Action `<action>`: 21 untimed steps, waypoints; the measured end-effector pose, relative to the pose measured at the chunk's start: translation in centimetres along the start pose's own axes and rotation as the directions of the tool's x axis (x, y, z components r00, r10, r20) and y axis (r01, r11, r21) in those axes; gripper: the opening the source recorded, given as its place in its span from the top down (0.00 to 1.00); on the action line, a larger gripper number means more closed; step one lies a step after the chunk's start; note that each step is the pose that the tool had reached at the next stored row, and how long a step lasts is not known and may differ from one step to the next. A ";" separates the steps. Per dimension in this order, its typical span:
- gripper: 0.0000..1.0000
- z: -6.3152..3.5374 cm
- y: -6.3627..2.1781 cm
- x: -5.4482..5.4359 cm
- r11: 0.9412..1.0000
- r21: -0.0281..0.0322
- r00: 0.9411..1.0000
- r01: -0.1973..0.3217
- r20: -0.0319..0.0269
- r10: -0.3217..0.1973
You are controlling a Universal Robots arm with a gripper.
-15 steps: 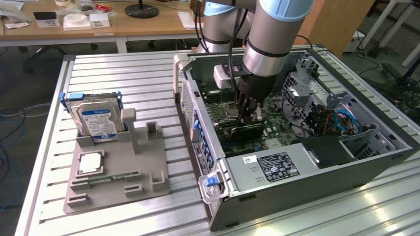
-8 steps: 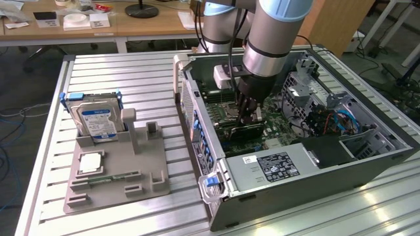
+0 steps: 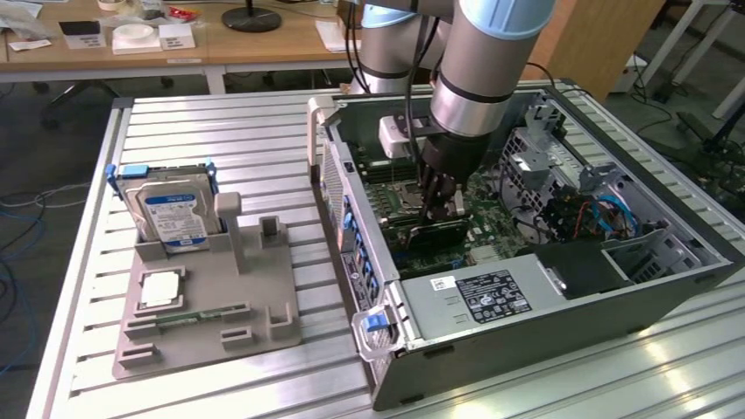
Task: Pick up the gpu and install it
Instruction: 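Press down on the gpu until it lock into place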
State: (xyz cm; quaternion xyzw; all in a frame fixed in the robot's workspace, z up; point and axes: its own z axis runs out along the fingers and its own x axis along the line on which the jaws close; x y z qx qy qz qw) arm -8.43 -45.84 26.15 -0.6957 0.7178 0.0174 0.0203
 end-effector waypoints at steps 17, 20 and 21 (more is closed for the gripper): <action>0.89 0.08 0.09 0.0 1.000 0.000 1.000 0.000 0.000 0.000; 0.89 0.08 0.09 0.0 1.000 0.000 1.000 0.000 0.000 0.000; 0.89 0.08 0.09 0.0 1.000 0.000 1.000 0.000 0.000 0.000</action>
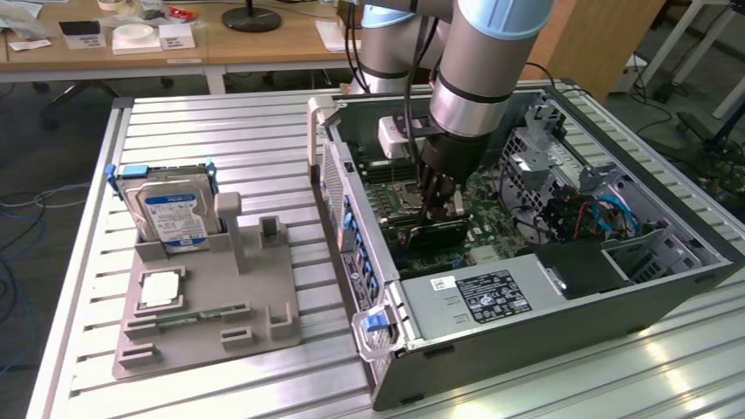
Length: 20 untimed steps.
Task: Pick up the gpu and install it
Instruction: 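Press down on the gpu until it lock into place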
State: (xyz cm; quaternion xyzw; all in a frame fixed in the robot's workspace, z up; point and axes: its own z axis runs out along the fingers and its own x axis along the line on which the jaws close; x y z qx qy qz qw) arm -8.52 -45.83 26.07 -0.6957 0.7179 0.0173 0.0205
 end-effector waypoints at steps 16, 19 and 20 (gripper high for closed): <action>0.89 -3.86 -0.01 -0.2 1.000 0.000 1.000 0.000 -0.005 0.000; 0.89 -4.69 -0.02 -0.3 1.000 0.000 1.000 0.000 -0.010 0.000; 0.89 -4.94 -0.02 -0.3 1.000 0.000 1.000 0.000 -0.011 0.000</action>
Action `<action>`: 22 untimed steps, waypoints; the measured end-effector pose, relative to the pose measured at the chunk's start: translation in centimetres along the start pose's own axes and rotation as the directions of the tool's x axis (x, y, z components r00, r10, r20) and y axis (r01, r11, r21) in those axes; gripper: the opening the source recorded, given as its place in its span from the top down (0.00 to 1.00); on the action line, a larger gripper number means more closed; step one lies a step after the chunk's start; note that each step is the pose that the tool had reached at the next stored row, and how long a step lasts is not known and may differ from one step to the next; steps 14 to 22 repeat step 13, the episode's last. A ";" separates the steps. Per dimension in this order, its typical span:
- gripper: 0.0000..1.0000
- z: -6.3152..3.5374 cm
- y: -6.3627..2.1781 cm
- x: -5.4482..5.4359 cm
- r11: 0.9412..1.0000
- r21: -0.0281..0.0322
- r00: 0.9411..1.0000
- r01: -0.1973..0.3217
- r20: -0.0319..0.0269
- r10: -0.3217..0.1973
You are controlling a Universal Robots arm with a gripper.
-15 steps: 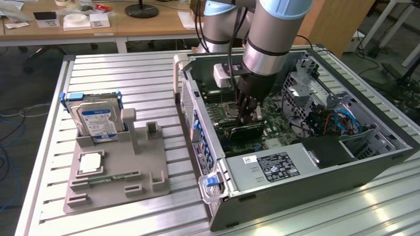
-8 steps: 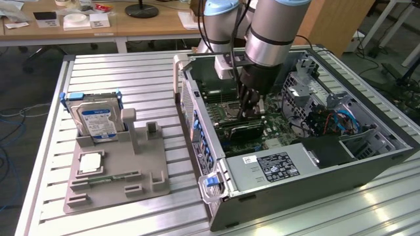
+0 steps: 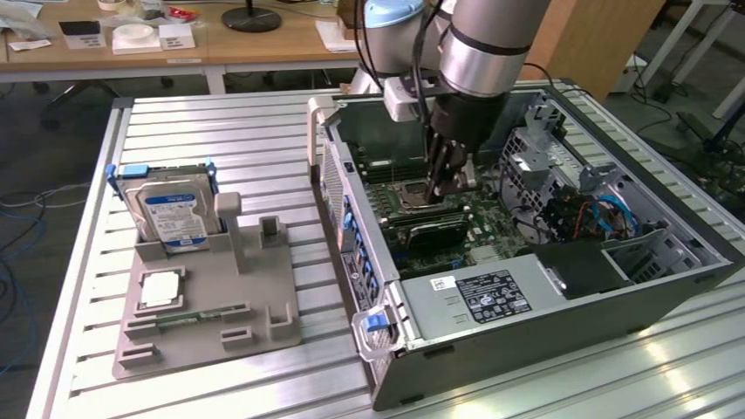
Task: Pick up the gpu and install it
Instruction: 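Press down on the gpu until it lock into place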
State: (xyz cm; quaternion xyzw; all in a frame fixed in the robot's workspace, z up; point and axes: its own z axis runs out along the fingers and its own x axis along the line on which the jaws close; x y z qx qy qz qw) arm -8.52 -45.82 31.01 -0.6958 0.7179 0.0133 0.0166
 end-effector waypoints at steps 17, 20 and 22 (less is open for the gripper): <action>0.89 -1.50 0.00 -0.1 1.000 0.000 1.000 0.000 -0.010 0.000; 0.89 -1.50 0.00 -0.1 1.000 0.000 1.000 0.000 -0.010 0.000; 0.89 -1.50 0.00 -0.1 1.000 0.000 1.000 0.000 -0.010 0.000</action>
